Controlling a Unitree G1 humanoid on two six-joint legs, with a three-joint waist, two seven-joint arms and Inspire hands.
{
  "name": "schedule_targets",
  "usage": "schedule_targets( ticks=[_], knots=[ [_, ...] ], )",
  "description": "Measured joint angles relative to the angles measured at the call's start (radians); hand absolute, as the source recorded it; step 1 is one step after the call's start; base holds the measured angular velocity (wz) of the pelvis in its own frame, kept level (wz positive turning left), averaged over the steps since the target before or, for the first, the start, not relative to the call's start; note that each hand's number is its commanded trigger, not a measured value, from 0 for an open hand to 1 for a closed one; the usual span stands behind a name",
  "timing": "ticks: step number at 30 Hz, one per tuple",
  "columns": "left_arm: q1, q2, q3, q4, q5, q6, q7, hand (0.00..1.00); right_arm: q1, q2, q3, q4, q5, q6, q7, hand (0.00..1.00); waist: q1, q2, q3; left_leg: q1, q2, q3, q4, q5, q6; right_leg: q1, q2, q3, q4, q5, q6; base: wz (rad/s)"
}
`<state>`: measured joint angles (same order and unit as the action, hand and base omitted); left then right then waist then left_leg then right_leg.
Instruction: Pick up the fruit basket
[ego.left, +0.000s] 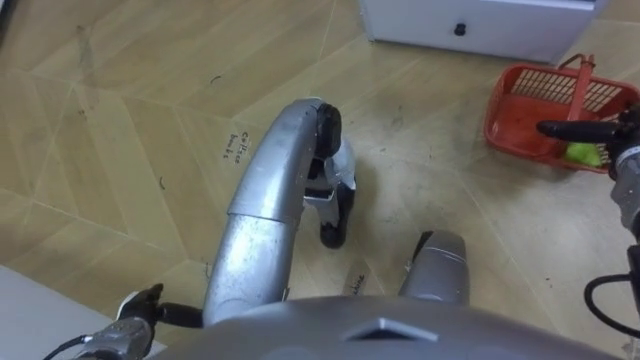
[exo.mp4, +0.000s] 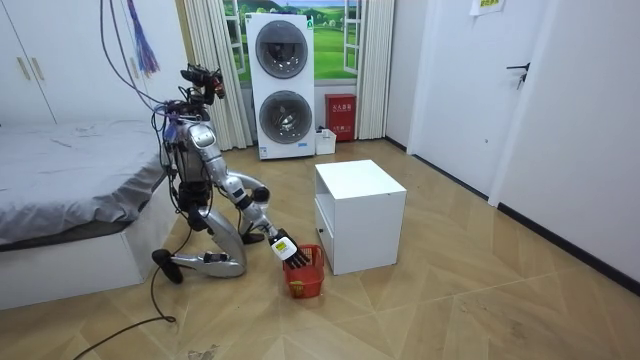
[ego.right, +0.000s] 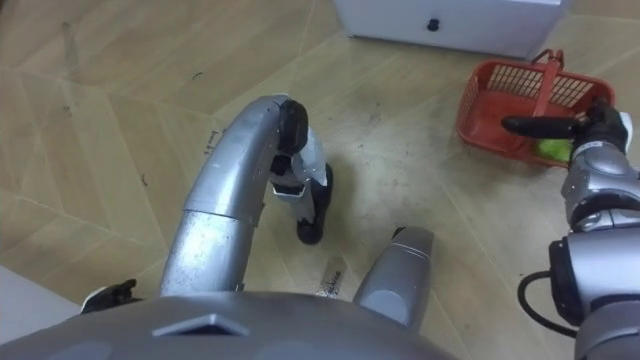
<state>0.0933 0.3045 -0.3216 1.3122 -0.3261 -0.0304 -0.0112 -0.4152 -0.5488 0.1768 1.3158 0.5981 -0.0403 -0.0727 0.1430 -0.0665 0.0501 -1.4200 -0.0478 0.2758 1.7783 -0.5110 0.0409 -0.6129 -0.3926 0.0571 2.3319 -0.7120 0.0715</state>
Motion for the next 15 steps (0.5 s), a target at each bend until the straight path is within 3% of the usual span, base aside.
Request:
schedule_targets(
  ticks=[15],
  knots=[
    [0.000, 0.000, -0.046, -0.004, -0.036, 0.003, -0.006, 0.00, 0.000, -0.005, 0.040, 0.032, 0.064, 0.010, 0.068, 0.00, -0.001, -0.003, 0.0020, -0.001, -0.001, -0.002, -0.001, 0.002, -0.003, -0.006, 0.001, -0.002, 0.001, 0.000, 0.000, 0.00]
  ],
)
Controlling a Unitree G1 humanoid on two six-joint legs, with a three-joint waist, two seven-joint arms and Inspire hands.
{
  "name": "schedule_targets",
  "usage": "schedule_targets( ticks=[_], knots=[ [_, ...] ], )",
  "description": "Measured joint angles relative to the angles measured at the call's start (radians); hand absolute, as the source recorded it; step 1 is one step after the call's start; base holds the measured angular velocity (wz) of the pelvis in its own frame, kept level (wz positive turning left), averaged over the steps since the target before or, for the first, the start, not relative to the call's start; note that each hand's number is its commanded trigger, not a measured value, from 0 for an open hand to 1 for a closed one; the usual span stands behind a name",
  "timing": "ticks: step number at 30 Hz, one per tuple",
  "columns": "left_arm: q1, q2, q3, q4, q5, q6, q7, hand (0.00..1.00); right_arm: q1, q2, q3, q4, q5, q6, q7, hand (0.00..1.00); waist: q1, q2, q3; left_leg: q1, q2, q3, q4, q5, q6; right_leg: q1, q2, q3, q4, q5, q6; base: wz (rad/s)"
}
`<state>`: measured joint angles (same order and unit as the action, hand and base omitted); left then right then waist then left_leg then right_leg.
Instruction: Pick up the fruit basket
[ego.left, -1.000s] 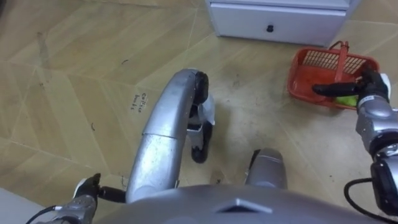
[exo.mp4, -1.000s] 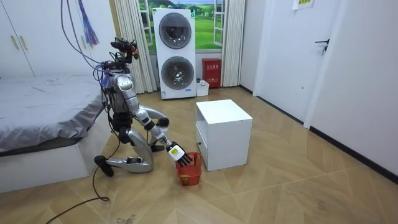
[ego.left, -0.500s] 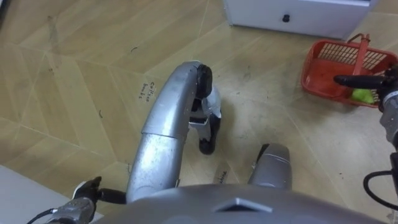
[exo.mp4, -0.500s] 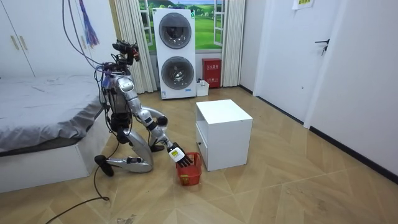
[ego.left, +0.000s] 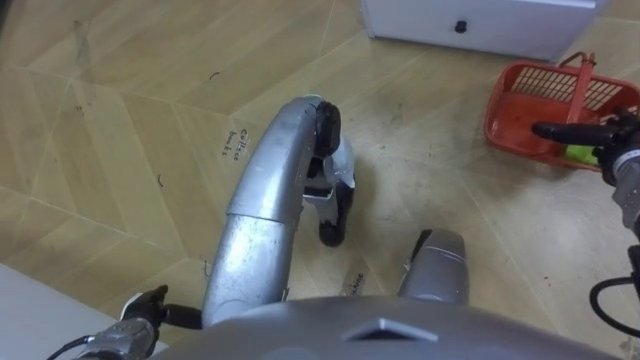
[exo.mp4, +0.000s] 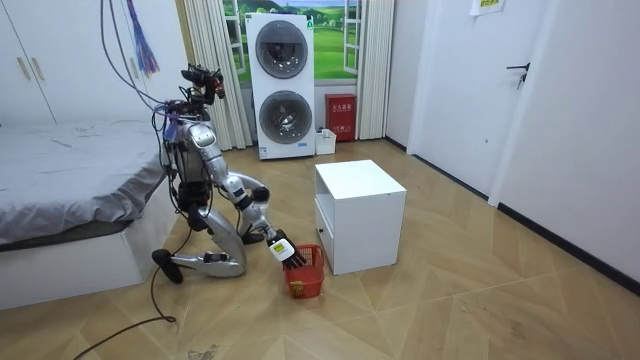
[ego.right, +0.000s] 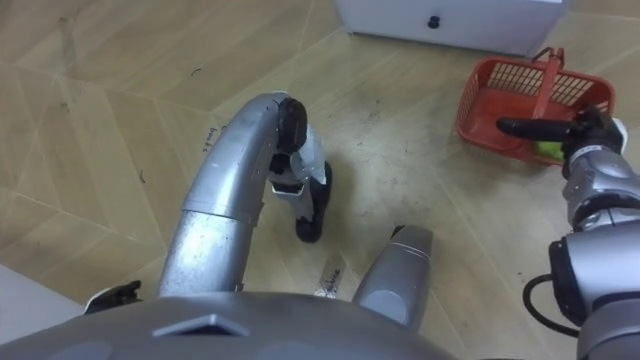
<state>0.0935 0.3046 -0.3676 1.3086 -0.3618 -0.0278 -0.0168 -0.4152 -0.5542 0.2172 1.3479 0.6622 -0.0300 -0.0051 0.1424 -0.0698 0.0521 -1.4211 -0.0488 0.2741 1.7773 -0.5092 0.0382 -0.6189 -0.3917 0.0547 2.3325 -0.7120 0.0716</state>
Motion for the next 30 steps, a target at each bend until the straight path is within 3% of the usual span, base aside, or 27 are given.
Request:
schedule_targets(
  ticks=[8, 9, 10, 11, 12, 17, 21, 30],
  knots=[
    [0.003, 0.001, -0.010, -0.038, 0.000, 0.005, -0.016, 0.00, 0.000, 0.000, 0.048, 0.003, 0.044, 0.004, 0.022, 0.03, 0.012, -0.001, 0.0003, 0.000, 0.004, -0.005, 0.004, 0.000, 0.000, 0.006, 0.007, -0.001, 0.002, 0.000, 0.000, 0.00],
    [0.003, 0.001, -0.010, -0.038, 0.000, 0.005, -0.016, 0.00, 0.000, 0.000, 0.048, 0.004, 0.045, 0.005, 0.024, 0.47, 0.014, -0.001, 0.0004, 0.000, 0.004, -0.006, 0.005, 0.000, 0.000, 0.006, 0.008, -0.001, 0.003, 0.000, 0.000, 0.00],
    [0.003, 0.001, -0.010, -0.038, 0.000, 0.006, -0.016, 0.00, 0.000, 0.000, 0.058, 0.006, 0.045, 0.007, 0.029, 0.74, 0.021, -0.001, 0.0005, 0.000, 0.005, -0.007, 0.006, 0.000, 0.000, 0.007, 0.010, -0.002, 0.003, 0.000, 0.000, 0.00],
    [0.003, 0.001, -0.010, -0.039, 0.000, 0.006, -0.015, 0.00, 0.000, 0.000, 0.074, 0.007, 0.046, 0.010, 0.030, 0.95, 0.029, -0.002, 0.0010, 0.000, 0.006, -0.008, 0.007, 0.000, 0.000, 0.007, 0.011, -0.003, 0.004, 0.000, 0.000, 0.00],
    [0.003, 0.000, -0.013, -0.039, 0.000, 0.008, -0.015, 0.00, 0.000, 0.001, 0.078, 0.007, 0.045, 0.011, 0.030, 1.00, 0.034, -0.003, 0.0017, 0.000, 0.005, -0.008, 0.008, 0.000, 0.000, 0.007, 0.011, -0.004, 0.005, 0.000, 0.000, 0.00],
    [-0.006, 0.000, -0.031, -0.041, -0.001, 0.024, -0.011, 0.00, 0.000, 0.002, 0.105, 0.012, 0.046, 0.014, 0.029, 1.00, 0.056, -0.007, 0.0043, -0.002, 0.002, -0.010, 0.012, 0.001, 0.002, 0.009, 0.010, -0.009, 0.005, 0.000, 0.000, 0.01],
    [-0.012, 0.000, -0.031, -0.042, -0.006, 0.025, 0.008, 0.00, 0.000, 0.015, 0.115, 0.013, 0.046, 0.033, 0.028, 1.00, 0.056, -0.013, 0.0073, -0.011, 0.001, -0.012, 0.016, 0.003, 0.006, 0.007, 0.010, -0.013, 0.006, 0.000, 0.000, 0.02],
    [-0.017, -0.011, -0.031, -0.042, -0.041, 0.023, 0.023, 0.00, 0.000, 0.052, 0.114, 0.011, 0.084, 0.033, 0.031, 1.00, 0.057, -0.018, 0.0105, -0.018, 0.003, -0.018, 0.023, 0.004, 0.007, 0.006, 0.018, -0.017, 0.007, 0.000, 0.000, 0.00]
  ],
)
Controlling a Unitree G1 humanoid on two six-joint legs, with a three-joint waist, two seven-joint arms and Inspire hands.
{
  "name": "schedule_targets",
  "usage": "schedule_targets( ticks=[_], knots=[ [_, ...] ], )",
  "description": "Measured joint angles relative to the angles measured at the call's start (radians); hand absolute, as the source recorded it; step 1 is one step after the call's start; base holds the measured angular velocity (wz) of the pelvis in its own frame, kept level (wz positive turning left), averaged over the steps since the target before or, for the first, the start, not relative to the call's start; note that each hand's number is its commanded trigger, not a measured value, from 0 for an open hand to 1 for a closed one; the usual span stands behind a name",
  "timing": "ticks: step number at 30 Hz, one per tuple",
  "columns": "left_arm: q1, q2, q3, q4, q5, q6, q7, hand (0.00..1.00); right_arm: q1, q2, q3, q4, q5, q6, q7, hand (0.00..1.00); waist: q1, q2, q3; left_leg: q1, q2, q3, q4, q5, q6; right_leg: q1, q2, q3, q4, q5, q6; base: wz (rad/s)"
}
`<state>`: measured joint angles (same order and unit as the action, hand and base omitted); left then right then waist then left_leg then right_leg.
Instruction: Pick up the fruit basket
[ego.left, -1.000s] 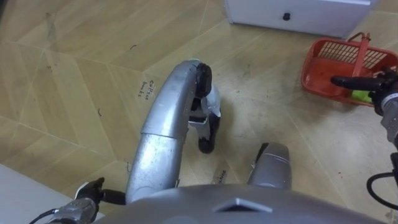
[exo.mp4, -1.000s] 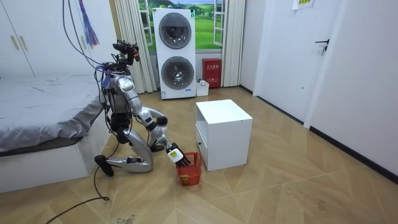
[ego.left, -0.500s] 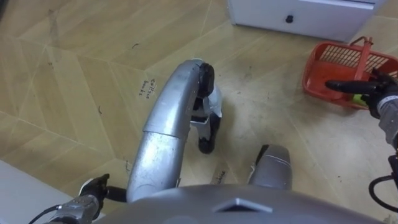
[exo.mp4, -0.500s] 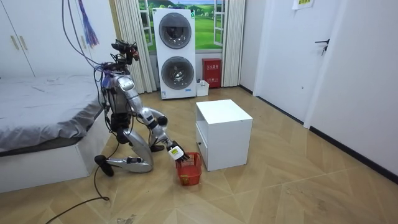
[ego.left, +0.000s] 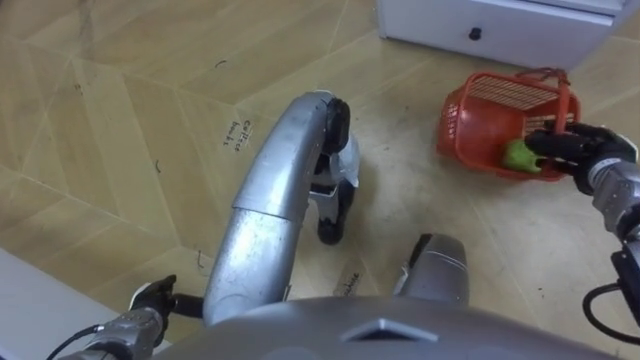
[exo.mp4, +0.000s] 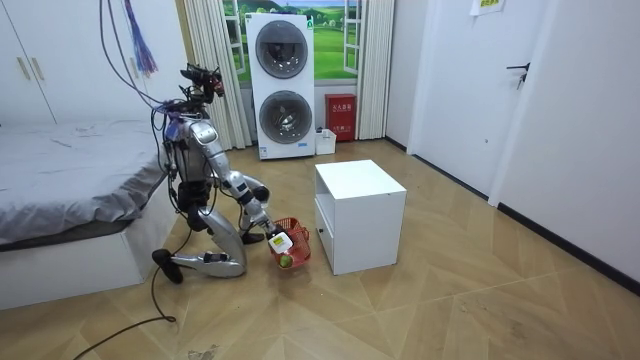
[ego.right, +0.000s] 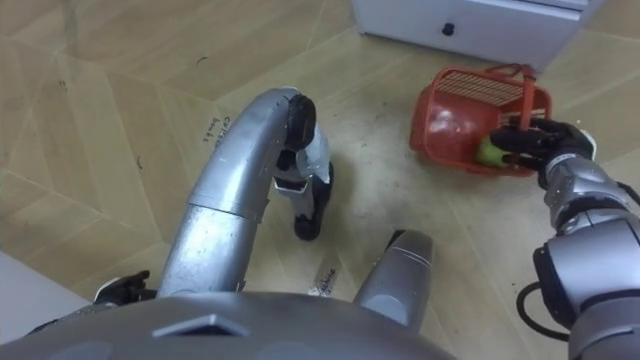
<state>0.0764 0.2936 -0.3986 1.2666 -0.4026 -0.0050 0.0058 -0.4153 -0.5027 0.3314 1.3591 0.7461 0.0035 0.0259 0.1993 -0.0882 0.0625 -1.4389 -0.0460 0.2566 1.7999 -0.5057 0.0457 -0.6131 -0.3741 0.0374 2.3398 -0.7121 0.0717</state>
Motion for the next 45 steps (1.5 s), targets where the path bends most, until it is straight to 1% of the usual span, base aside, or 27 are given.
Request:
schedule_targets(
  ticks=[3, 8, 22, 25, 27, 30, 33, 35, 37, 39, 40, 42, 43, 44, 45],
  knots=[
    [-0.002, -0.004, 0.000, 0.001, 0.000, 0.000, 0.016, 0.00, -0.001, 0.010, 0.000, -0.003, 0.000, 0.000, 0.000, 1.00, 0.000, -0.004, 0.0019, 0.000, 0.001, -0.006, 0.004, 0.000, 0.000, 0.002, 0.009, -0.002, 0.001, 0.000, 0.000, -0.01],
    [-0.003, -0.013, -0.002, 0.001, -0.001, 0.000, 0.025, 0.00, -0.001, 0.021, 0.000, -0.003, 0.002, 0.000, -0.001, 1.00, 0.000, -0.010, 0.0047, 0.000, 0.001, -0.013, 0.008, 0.000, 0.000, 0.006, 0.015, -0.006, 0.002, 0.000, 0.000, 0.00],
    [-0.004, -0.014, -0.010, 0.001, -0.002, 0.000, 0.031, 0.00, -0.006, 0.030, 0.000, -0.003, 0.000, 0.001, -0.002, 1.00, -0.001, -0.009, 0.0043, 0.002, 0.000, -0.025, 0.015, 0.001, -0.002, 0.019, 0.028, -0.014, 0.005, 0.001, -0.001, 0.00],
    [-0.015, -0.018, -0.007, 0.007, -0.002, 0.002, 0.035, 0.00, -0.006, 0.033, 0.001, -0.011, -0.015, 0.010, -0.003, 1.00, -0.001, -0.011, 0.0043, 0.002, 0.001, -0.026, 0.015, 0.001, -0.003, 0.020, 0.028, -0.015, 0.006, 0.001, -0.001, 0.00],
    [-0.020, -0.019, 0.002, 0.007, -0.001, 0.001, 0.035, 0.00, -0.006, 0.033, 0.001, -0.021, -0.049, 0.011, -0.004, 1.00, -0.001, -0.011, 0.0040, 0.004, 0.001, -0.031, 0.019, 0.002, -0.003, 0.028, 0.034, -0.016, 0.006, 0.001, -0.001, -0.02],
    [-0.022, -0.019, 0.004, 0.008, 0.000, 0.001, 0.037, 0.00, -0.006, 0.034, 0.001, -0.030, -0.053, 0.011, -0.008, 1.00, -0.001, -0.012, 0.0045, 0.006, 0.001, -0.043, 0.027, 0.002, -0.005, 0.036, 0.047, -0.016, 0.006, 0.001, -0.002, -0.03],
    [-0.027, -0.019, 0.027, 0.009, 0.001, 0.003, 0.042, 0.00, -0.005, 0.048, 0.003, -0.036, -0.049, 0.016, -0.025, 1.00, 0.000, -0.025, 0.0088, 0.028, 0.000, -0.048, 0.029, 0.001, -0.006, 0.060, 0.051, -0.016, 0.003, 0.002, -0.007, -0.02],
    [-0.036, -0.019, 0.064, 0.009, 0.000, 0.002, 0.056, 0.00, -0.005, 0.061, 0.002, -0.072, -0.050, 0.024, -0.034, 1.00, -0.001, -0.038, 0.0096, 0.039, 0.000, -0.059, 0.035, -0.002, -0.012, 0.076, 0.062, -0.018, 0.003, 0.003, -0.007, -0.08],
    [-0.043, -0.019, 0.064, 0.008, 0.003, 0.001, 0.064, 0.00, -0.005, 0.061, -0.001, -0.106, -0.057, 0.024, -0.036, 1.00, -0.005, -0.042, 0.0106, 0.048, -0.002, -0.066, 0.038, -0.003, -0.013, 0.092, 0.066, -0.025, 0.001, 0.003, -0.008, 0.00],
    [-0.053, -0.019, 0.065, -0.001, 0.020, -0.001, 0.066, 0.00, -0.004, 0.062, -0.001, -0.137, -0.089, 0.024, -0.037, 1.00, -0.010, -0.048, 0.0099, 0.060, -0.003, -0.074, 0.045, -0.008, -0.011, 0.114, 0.072, -0.032, -0.006, 0.003, -0.009, -0.03],
    [-0.055, -0.019, 0.076, -0.006, 0.054, -0.001, 0.066, 0.00, -0.004, 0.062, -0.001, -0.161, -0.098, 0.024, -0.038, 1.00, -0.011, -0.051, 0.0096, 0.071, -0.002, -0.080, 0.051, -0.016, -0.013, 0.129, 0.079, -0.034, -0.010, 0.004, -0.012, -0.03],
    [-0.068, -0.017, 0.092, -0.015, 0.083, -0.001, 0.067, 0.00, 0.003, 0.061, -0.003, -0.222, -0.109, 0.026, -0.050, 1.00, -0.032, -0.062, 0.0061, 0.085, -0.020, -0.098, 0.058, -0.025, -0.015, 0.165, 0.081, -0.056, -0.028, 0.005, -0.014, 0.07],
    [-0.072, -0.017, 0.099, -0.019, 0.089, -0.001, 0.068, 0.00, 0.004, 0.061, -0.004, -0.241, -0.114, 0.027, -0.055, 1.00, -0.034, -0.065, 0.0058, 0.090, -0.021, -0.100, 0.060, -0.028, -0.013, 0.173, 0.082, -0.058, -0.031, 0.005, -0.015, 0.08],
    [-0.087, -0.017, 0.112, -0.022, 0.092, -0.001, 0.069, 0.00, 0.004, 0.061, -0.007, -0.277, -0.119, 0.027, -0.061, 1.00, -0.041, -0.070, 0.0021, 0.097, -0.025, -0.106, 0.066, -0.036, -0.010, 0.188, 0.084, -0.063, -0.040, 0.006, -0.016, 0.00],
    [-0.099, -0.017, 0.118, -0.022, 0.092, -0.001, 0.071, 0.00, 0.004, 0.061, -0.010, -0.294, -0.121, 0.027, -0.065, 1.00, -0.046, -0.071, 0.0019, 0.100, -0.032, -0.109, 0.068, -0.040, -0.008, 0.197, 0.084, -0.068, -0.047, 0.007, -0.017, 0.10]
  ],
)
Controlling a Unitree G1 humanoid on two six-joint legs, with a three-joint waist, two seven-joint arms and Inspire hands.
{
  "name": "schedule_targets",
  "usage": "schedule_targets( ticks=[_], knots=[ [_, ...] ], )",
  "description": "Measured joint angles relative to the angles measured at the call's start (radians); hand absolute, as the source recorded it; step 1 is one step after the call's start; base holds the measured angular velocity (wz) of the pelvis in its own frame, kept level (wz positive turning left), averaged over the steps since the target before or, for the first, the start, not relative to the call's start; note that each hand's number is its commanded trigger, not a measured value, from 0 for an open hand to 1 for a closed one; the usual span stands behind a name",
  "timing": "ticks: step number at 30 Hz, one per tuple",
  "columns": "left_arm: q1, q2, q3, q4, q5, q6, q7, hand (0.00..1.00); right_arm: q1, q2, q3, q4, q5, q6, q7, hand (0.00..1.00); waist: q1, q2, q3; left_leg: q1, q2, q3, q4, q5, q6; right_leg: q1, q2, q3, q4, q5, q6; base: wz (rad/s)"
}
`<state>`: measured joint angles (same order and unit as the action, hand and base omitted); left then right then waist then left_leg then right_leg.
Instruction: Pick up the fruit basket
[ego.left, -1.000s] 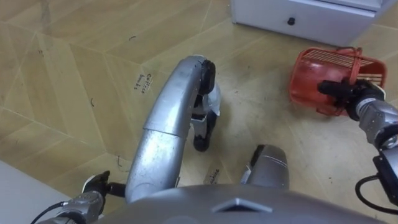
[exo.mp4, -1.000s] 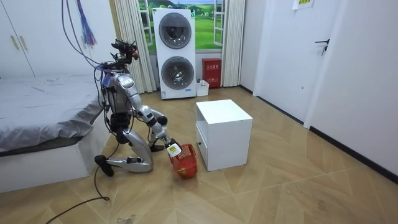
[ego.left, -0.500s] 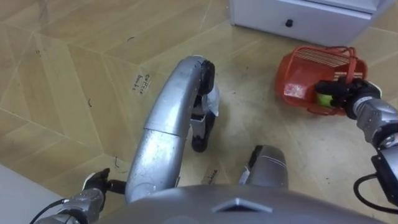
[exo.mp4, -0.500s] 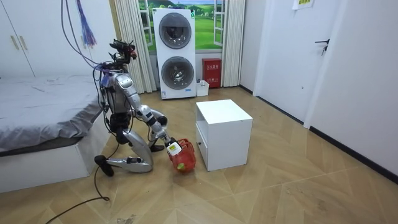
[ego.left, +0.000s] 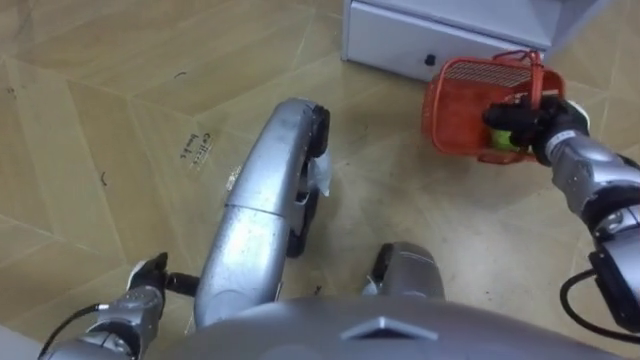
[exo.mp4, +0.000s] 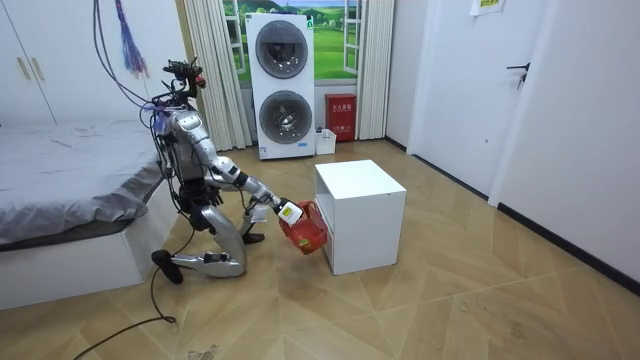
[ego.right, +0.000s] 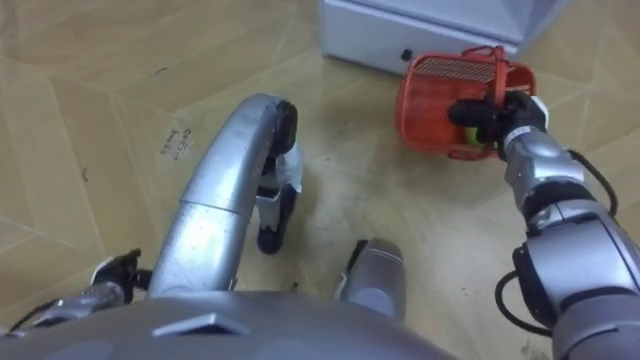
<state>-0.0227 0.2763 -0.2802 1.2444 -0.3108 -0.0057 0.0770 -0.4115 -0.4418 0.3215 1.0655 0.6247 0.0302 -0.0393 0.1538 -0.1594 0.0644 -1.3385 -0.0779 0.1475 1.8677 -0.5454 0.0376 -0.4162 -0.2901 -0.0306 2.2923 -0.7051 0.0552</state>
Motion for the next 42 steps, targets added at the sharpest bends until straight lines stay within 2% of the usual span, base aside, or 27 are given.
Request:
schedule_targets(
  ticks=[4, 6, 9, 11, 12, 13, 14, 15, 17, 18, 20, 21, 23, 24, 25, 26, 27, 28, 29, 30, 32, 34, 36, 39, 40, 41, 42],
  knots=[
    [-0.068, 0.011, 0.069, -0.016, 0.000, -0.003, 0.002, 0.00, 0.004, 0.006, -0.015, -0.110, -0.043, 0.000, -0.002, 1.00, -0.025, -0.001, -0.0053, 0.027, -0.008, -0.012, 0.011, -0.034, 0.025, 0.056, 0.036, -0.005, -0.065, -0.012, -0.002, 0.05],
    [-0.077, 0.012, 0.087, -0.026, 0.001, -0.005, 0.007, 0.00, 0.004, 0.008, -0.034, -0.159, -0.074, 0.003, -0.002, 1.00, -0.037, 0.012, -0.0090, 0.043, -0.006, -0.012, -0.001, -0.044, 0.043, 0.067, 0.080, 0.021, -0.128, -0.018, 0.002, -0.08],
    [-0.051, 0.011, 0.109, -0.061, 0.011, 0.002, 0.007, 0.00, 0.009, 0.008, -0.044, -0.221, -0.101, 0.007, -0.001, 1.00, -0.042, 0.026, -0.0159, 0.080, -0.002, -0.012, -0.075, -0.047, 0.050, 0.059, 0.115, 0.062, -0.247, -0.018, 0.003, -0.24],
    [-0.008, 0.010, 0.131, -0.072, 0.042, 0.012, 0.008, 0.00, 0.019, 0.012, -0.046, -0.279, -0.110, 0.017, 0.003, 1.00, -0.039, 0.040, -0.0254, 0.165, 0.007, -0.012, -0.223, -0.043, 0.055, 0.074, 0.124, 0.084, -0.461, -0.017, 0.006, -0.46],
    [0.024, 0.008, 0.149, -0.088, 0.050, 0.020, 0.009, 0.00, 0.044, 0.014, -0.060, -0.336, -0.126, 0.026, 0.006, 1.00, -0.040, 0.052, -0.0337, 0.219, 0.015, -0.012, -0.312, -0.028, 0.059, 0.104, 0.135, 0.094, -0.604, -0.011, 0.019, -0.46],
    [0.040, 0.008, 0.154, -0.089, 0.056, 0.024, 0.011, 0.00, 0.059, 0.017, -0.065, -0.362, -0.132, 0.027, 0.006, 1.00, -0.042, 0.053, -0.0346, 0.249, 0.013, -0.010, -0.359, -0.019, 0.062, 0.126, 0.136, 0.099, -0.678, -0.006, 0.027, -0.42],
    [0.070, 0.008, 0.164, -0.092, 0.069, 0.033, 0.021, 0.00, 0.102, 0.018, -0.078, -0.428, -0.155, 0.028, 0.004, 1.00, -0.048, 0.056, -0.0377, 0.312, 0.013, -0.004, -0.456, -0.002, 0.066, 0.173, 0.133, 0.096, -0.831, 0.016, 0.033, -0.28],
    [0.084, 0.008, 0.165, -0.093, 0.070, 0.034, 0.028, 0.00, 0.125, 0.018, -0.084, -0.460, -0.166, 0.028, 0.005, 1.00, -0.047, 0.058, -0.0396, 0.343, 0.012, -0.003, -0.504, 0.007, 0.067, 0.198, 0.131, 0.095, -0.908, 0.033, 0.037, -0.37],
    [0.134, 0.008, 0.190, -0.101, 0.097, 0.045, 0.040, 0.00, 0.190, 0.031, -0.110, -0.538, -0.206, 0.033, 0.007, 1.00, -0.050, 0.062, -0.0427, 0.469, 0.010, -0.001, -0.691, 0.052, 0.072, 0.290, 0.124, 0.094, -1.179, 0.146, 0.052, -0.39],
    [0.143, 0.008, 0.201, -0.103, 0.107, 0.045, 0.042, 0.00, 0.203, 0.035, -0.120, -0.554, -0.215, 0.033, 0.006, 1.00, -0.049, 0.062, -0.0429, 0.498, 0.010, -0.001, -0.732, 0.062, 0.073, 0.310, 0.124, 0.094, -1.234, 0.182, 0.054, -0.37],
    [0.165, 0.009, 0.230, -0.109, 0.130, 0.046, 0.045, 0.00, 0.261, 0.053, -0.177, -0.626, -0.259, 0.033, 0.004, 1.00, -0.050, 0.064, -0.0463, 0.598, 0.012, -0.006, -0.875, 0.098, 0.073, 0.368, 0.119, 0.094, -1.407, 0.299, 0.050, -0.42],
    [0.173, 0.008, 0.241, -0.119, 0.133, 0.046, 0.045, 0.00, 0.272, 0.058, -0.190, -0.649, -0.268, 0.033, 0.004, 1.00, -0.045, 0.065, -0.0463, 0.617, 0.013, -0.015, -0.903, 0.105, 0.071, 0.369, 0.117, 0.093, -1.440, 0.299, 0.047, -0.69],
    [0.212, -0.002, 0.300, -0.128, 0.148, 0.050, 0.046, 0.00, 0.287, 0.084, -0.193, -0.708, -0.304, 0.031, -0.002, 1.00, -0.047, 0.085, -0.0504, 0.685, 0.026, -0.085, -0.921, 0.122, 0.071, 0.378, 0.120, 0.080, -1.557, 0.277, 0.019, -0.95],
    [0.225, 0.000, 0.311, -0.131, 0.148, 0.052, 0.046, 0.00, 0.295, 0.095, -0.191, -0.725, -0.316, 0.031, -0.003, 1.00, -0.044, 0.089, -0.0489, 0.690, 0.040, -0.086, -0.876, 0.134, 0.083, 0.404, 0.133, 0.081, -1.582, 0.301, 0.016, -0.96],
    [0.254, 0.008, 0.314, -0.145, 0.151, 0.063, 0.048, 0.00, 0.304, 0.115, -0.193, -0.747, -0.320, 0.026, -0.002, 1.00, -0.044, 0.110, -0.0291, 0.666, 0.051, -0.059, -0.773, 0.154, 0.100, 0.455, 0.151, 0.097, -1.575, 0.329, 0.032, -0.32],
    [0.272, 0.009, 0.311, -0.185, 0.152, 0.081, 0.049, 0.00, 0.328, 0.110, -0.214, -0.786, -0.316, 0.014, -0.002, 1.00, -0.087, 0.095, -0.0417, 0.664, -0.026, -0.004, -0.903, 0.147, 0.123, 0.439, 0.122, 0.078, -1.493, 0.338, 0.040, 0.45],
    [0.264, 0.014, 0.309, -0.214, 0.149, 0.103, 0.049, 0.00, 0.336, 0.116, -0.245, -0.802, -0.310, 0.006, -0.007, 1.00, -0.139, 0.077, -0.0542, 0.682, -0.043, 0.053, -0.946, 0.132, 0.150, 0.402, 0.092, 0.055, -1.380, 0.365, 0.046, 1.00],
    [0.250, 0.011, 0.309, -0.226, 0.148, 0.113, 0.049, 0.00, 0.335, 0.115, -0.257, -0.804, -0.312, 0.006, -0.008, 1.00, -0.143, 0.076, -0.0546, 0.690, -0.043, 0.073, -0.959, 0.127, 0.165, 0.371, 0.087, 0.059, -1.324, 0.405, 0.047, 0.71],
    [0.235, 0.005, 0.308, -0.257, 0.148, 0.123, 0.048, 0.00, 0.332, 0.124, -0.264, -0.804, -0.316, 0.007, -0.005, 1.00, -0.129, 0.078, -0.0549, 0.711, -0.043, 0.079, -0.998, 0.128, 0.167, 0.303, 0.086, 0.063, -1.234, 0.492, 0.050, 0.00],
    [0.229, 0.004, 0.309, -0.269, 0.148, 0.129, 0.048, 0.00, 0.333, 0.129, -0.263, -0.803, -0.324, 0.007, 0.002, 1.00, -0.119, 0.080, -0.0542, 0.733, -0.040, 0.078, -1.023, 0.133, 0.164, 0.273, 0.088, 0.067, -1.197, 0.492, 0.049, -0.30],
    [0.223, -0.001, 0.309, -0.286, 0.146, 0.140, 0.053, 0.00, 0.346, 0.142, -0.254, -0.803, -0.329, 0.006, 0.049, 1.00, -0.095, 0.096, -0.0583, 0.874, -0.032, 0.071, -1.160, 0.163, 0.149, 0.202, 0.092, 0.028, -1.108, 0.461, 0.035, -0.41],
    [0.224, -0.004, 0.308, -0.294, 0.145, 0.139, 0.063, 0.00, 0.345, 0.142, -0.249, -0.806, -0.321, 0.001, 0.063, 1.00, -0.086, 0.111, -0.0586, 0.972, -0.018, 0.065, -1.259, 0.186, 0.135, 0.169, 0.104, -0.004, -1.152, 0.426, 0.029, -0.26],
    [0.219, -0.012, 0.308, -0.303, 0.146, 0.119, 0.071, 0.00, 0.345, 0.138, -0.243, -0.813, -0.310, -0.002, 0.074, 1.00, -0.083, 0.116, -0.0579, 1.063, -0.004, 0.054, -1.363, 0.223, 0.118, 0.139, 0.128, -0.035, -1.343, 0.372, 0.021, -0.11],
    [0.208, -0.030, 0.307, -0.302, 0.146, 0.099, 0.071, 0.00, 0.346, 0.127, -0.231, -0.831, -0.310, -0.002, 0.071, 1.00, -0.078, 0.113, -0.0591, 1.101, 0.008, 0.048, -1.410, 0.239, 0.102, 0.137, 0.143, -0.074, -1.627, 0.348, 0.012, -0.09],
    [0.206, -0.041, 0.306, -0.300, 0.146, 0.087, 0.071, 0.00, 0.346, 0.125, -0.228, -0.836, -0.310, -0.002, 0.066, 1.00, -0.071, 0.108, -0.0635, 1.107, 0.012, 0.047, -1.419, 0.244, 0.093, 0.158, 0.152, -0.084, -1.722, 0.354, 0.004, -0.11],
    [0.206, -0.048, 0.307, -0.300, 0.147, 0.082, 0.071, 0.00, 0.346, 0.124, -0.225, -0.840, -0.309, -0.002, 0.065, 1.00, -0.062, 0.106, -0.0652, 1.114, 0.021, 0.039, -1.444, 0.256, 0.077, 0.192, 0.170, -0.093, -1.794, 0.370, -0.019, -0.12],
    [0.209, -0.053, 0.308, -0.300, 0.148, 0.080, 0.073, 0.00, 0.347, 0.124, -0.225, -0.840, -0.309, 0.000, 0.066, 1.00, -0.065, 0.107, -0.0647, 1.128, 0.031, 0.031, -1.477, 0.269, 0.067, 0.222, 0.188, -0.104, -1.851, 0.396, -0.027, -0.05]
  ],
)
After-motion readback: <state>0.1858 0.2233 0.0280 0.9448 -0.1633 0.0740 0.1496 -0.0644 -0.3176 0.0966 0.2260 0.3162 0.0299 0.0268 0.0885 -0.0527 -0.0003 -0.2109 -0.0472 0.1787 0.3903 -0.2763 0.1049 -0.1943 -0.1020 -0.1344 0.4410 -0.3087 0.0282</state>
